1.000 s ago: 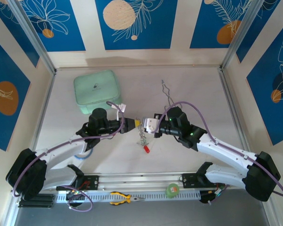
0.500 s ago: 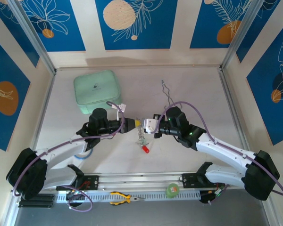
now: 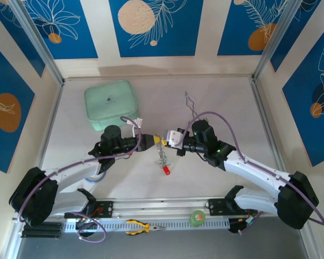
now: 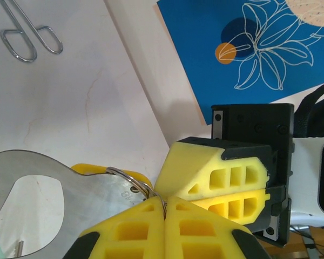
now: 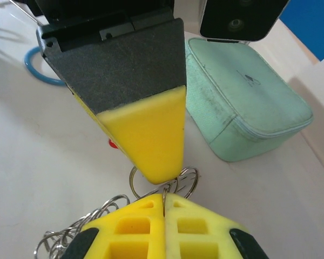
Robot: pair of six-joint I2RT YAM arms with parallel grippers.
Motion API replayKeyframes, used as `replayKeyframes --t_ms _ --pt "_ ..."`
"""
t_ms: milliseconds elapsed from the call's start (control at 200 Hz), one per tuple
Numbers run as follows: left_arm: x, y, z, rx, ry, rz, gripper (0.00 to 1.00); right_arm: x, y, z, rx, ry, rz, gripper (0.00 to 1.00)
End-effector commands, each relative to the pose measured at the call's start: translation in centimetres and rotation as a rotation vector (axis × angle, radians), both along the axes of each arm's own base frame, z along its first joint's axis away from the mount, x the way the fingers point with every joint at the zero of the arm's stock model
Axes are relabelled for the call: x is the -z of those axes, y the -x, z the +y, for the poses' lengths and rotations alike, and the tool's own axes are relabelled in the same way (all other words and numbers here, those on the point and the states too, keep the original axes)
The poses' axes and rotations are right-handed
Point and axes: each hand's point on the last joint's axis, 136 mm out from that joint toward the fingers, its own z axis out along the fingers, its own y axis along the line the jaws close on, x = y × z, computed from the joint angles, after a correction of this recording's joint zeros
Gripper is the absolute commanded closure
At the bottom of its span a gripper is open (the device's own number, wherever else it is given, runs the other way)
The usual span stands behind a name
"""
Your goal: Put the keys on the keyring
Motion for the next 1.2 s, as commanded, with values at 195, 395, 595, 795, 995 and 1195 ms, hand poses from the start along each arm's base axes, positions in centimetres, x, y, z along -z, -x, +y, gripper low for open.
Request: replayKeyframes --t_ms 195,395,595,795,995,1195 --pt "-4.5 -0.9 0.5 -0.027 0.147 -0.117 1.00 0.7 3.1 0.2 -0.134 -0.095 0.362 1.00" --pt "-4.2 -1.0 0.5 -0.033 0.129 -0.132 1.00 -1.1 3.8 0.1 -0.178 -0.163 0.452 1.00" --pt "-4.4 -1.3 0.5 -0.042 0.124 -0.141 1.00 -1.2 4.4 1.0 -0.191 -0.132 0.429 1.00" --pt "-4.5 -1.2 0.5 -0.036 0.132 -0.143 1.00 -0.7 2.9 1.6 -0.108 -0.088 0.373 1.00" --pt "-4.1 -1.1 0.6 -0.040 0.116 -0.143 1.00 -0.8 1.9 0.7 -0.043 -0.110 0.372 1.00" --pt "-3.7 -1.1 0.8 -0.047 0.060 -0.182 1.00 -0.6 2.0 -0.5 -0.007 -0.100 0.398 1.00"
